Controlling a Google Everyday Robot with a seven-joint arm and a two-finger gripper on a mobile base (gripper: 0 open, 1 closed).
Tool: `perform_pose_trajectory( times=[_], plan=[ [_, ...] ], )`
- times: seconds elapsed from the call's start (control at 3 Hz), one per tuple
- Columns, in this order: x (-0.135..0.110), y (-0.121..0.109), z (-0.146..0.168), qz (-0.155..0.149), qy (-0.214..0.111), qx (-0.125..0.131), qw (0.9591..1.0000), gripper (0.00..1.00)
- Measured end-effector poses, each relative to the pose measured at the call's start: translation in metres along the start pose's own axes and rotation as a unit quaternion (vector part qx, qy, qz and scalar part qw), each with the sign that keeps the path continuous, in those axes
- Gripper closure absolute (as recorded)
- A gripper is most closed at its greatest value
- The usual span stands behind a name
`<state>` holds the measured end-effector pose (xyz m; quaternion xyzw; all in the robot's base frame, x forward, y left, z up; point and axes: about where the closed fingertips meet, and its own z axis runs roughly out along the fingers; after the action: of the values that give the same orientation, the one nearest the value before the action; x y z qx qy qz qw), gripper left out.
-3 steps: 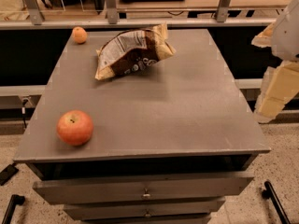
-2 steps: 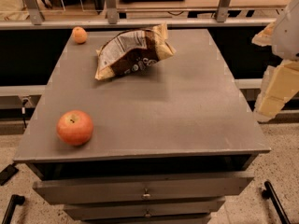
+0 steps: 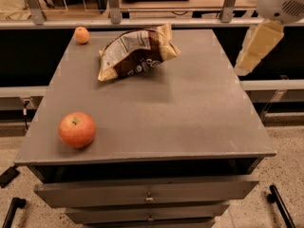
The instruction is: Move brown chip bag near apple
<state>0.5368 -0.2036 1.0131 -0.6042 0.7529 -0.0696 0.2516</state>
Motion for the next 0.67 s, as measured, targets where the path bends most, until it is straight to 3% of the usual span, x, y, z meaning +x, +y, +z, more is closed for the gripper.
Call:
perform_pose_trajectory(
  times=[0.33, 0.67],
  plan=[
    [-0.042, -0.050, 0.010, -0.011, -0.046, 0.027, 0.9985, 0.00],
    [-0.085, -0.079, 0.044, -0.012, -0.069, 0.022, 0.9973, 0.00]
  ],
)
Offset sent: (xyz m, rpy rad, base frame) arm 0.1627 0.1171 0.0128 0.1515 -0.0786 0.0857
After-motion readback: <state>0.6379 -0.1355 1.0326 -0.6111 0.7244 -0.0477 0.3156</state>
